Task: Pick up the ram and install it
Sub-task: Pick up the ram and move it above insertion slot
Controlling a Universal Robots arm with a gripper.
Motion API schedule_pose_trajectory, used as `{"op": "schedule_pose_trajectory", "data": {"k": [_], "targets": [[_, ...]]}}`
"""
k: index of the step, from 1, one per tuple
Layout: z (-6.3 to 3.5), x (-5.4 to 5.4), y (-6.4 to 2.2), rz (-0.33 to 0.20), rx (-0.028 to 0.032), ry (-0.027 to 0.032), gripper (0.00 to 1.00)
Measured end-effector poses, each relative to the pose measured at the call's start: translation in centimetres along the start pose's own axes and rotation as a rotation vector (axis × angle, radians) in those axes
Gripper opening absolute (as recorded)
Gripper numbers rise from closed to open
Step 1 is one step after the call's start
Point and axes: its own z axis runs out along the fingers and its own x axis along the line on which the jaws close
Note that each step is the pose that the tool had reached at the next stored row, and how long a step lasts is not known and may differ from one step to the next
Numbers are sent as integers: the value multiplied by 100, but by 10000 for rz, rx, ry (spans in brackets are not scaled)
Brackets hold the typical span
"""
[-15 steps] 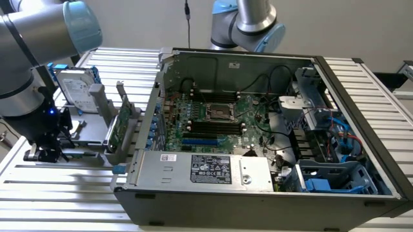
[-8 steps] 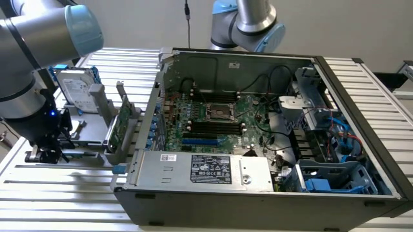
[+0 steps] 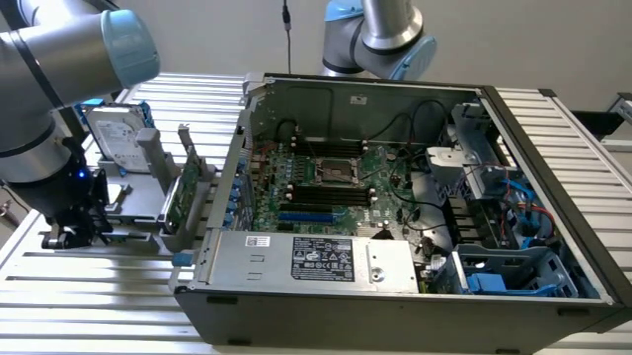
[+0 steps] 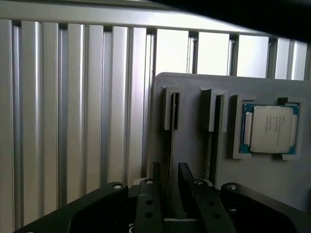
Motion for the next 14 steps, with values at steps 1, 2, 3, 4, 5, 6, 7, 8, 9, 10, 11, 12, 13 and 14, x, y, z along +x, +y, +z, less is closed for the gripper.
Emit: {"op": "schedule_pose_trajectory", "data": {"k": [1, 2, 3, 4, 5, 6, 7, 8, 9, 10, 11, 12, 13, 14], "targets": [[1, 0, 0, 1, -30, 0, 29], [1, 0, 0, 4, -58, -1, 29], [1, 0, 0, 5, -75, -2, 29], [1, 0, 0, 6, -79, -2, 29], [2, 0, -1, 5, -79, -3, 29], [3, 0, -3, 4, -77, -5, 29], [3, 0, -5, 4, -77, -5, 29], [2, 0, -6, 4, -79, -4, 29], [2, 0, -6, 5, -80, -3, 29], [1, 0, -6, 5, -80, -3, 29], [2, -1, -7, 5, -79, -4, 29], [2, -1, -8, 5, -79, -4, 29], [2, -2, -9, 5, -79, -4, 27], [2, -3, -10, 4, -79, -4, 20]]}}
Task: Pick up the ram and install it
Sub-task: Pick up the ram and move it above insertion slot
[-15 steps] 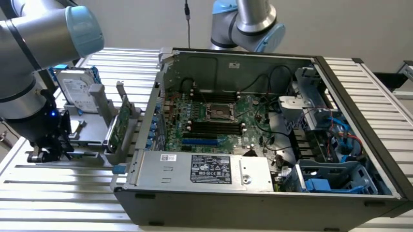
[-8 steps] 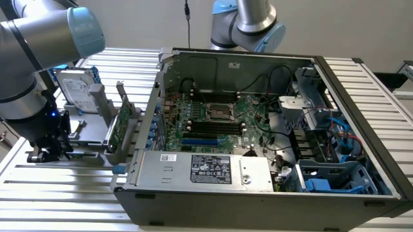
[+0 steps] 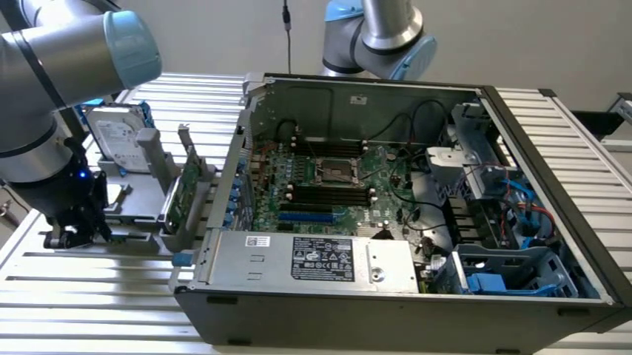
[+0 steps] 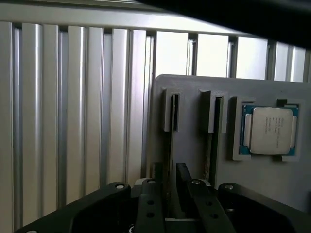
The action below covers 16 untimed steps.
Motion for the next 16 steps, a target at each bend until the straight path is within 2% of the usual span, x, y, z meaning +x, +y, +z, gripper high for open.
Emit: {"op": "schedule_pose_trajectory", "data": {"k": [2, 3, 11, 16], "targets": [[0, 0, -5, 1, 0, 0, 20], [0, 0, -8, 0, 0, 0, 14], [-1, -3, -26, 20, -7, 0, 13], [0, -15, -26, 207, -1, -8, 13]]}}
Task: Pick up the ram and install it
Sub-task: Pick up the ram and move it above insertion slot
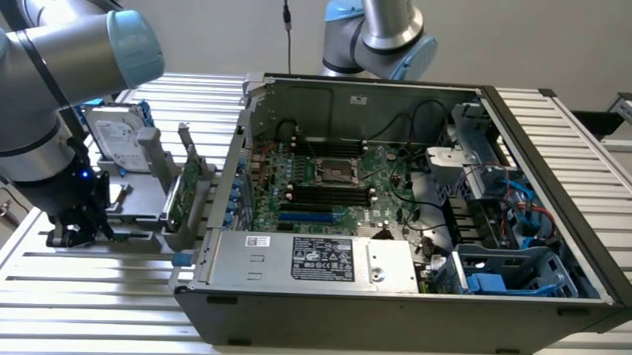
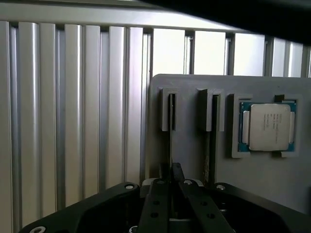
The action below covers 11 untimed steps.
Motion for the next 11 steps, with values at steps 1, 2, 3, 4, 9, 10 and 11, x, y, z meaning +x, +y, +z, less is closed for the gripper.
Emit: {"op": "schedule_pose_trajectory", "data": {"k": [1, 2, 3, 4, 9, 10, 11], "targets": [[0, -1, 0, 38, 1, -2, 13], [0, -1, 0, 57, 2, -3, 13], [0, -1, 0, 65, 3, -3, 13], [0, -1, 0, 68, 3, -4, 13], [-1, -2, 0, 73, 4, -5, 13], [-6, -3, 0, 73, 2, -4, 13], [-12, -3, 0, 73, 2, -4, 13]]}}
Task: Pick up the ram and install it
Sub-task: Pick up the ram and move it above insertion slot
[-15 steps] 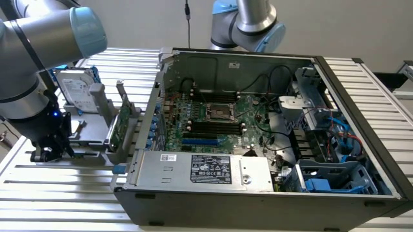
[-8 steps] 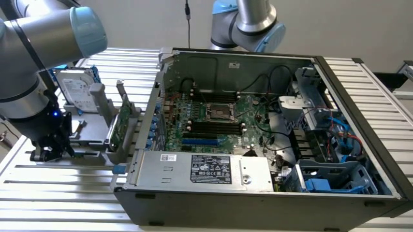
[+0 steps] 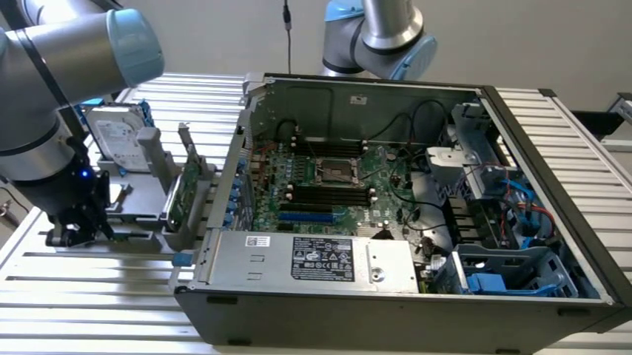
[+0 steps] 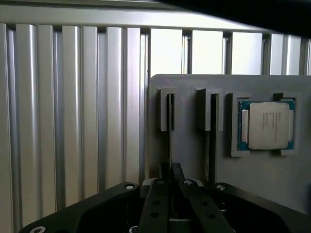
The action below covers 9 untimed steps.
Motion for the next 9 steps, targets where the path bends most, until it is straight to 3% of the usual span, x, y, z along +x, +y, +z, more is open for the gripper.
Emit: {"op": "schedule_pose_trajectory", "data": {"k": [9], "targets": [[-17, -1, 1, 0, 1, 0, 13]]}}
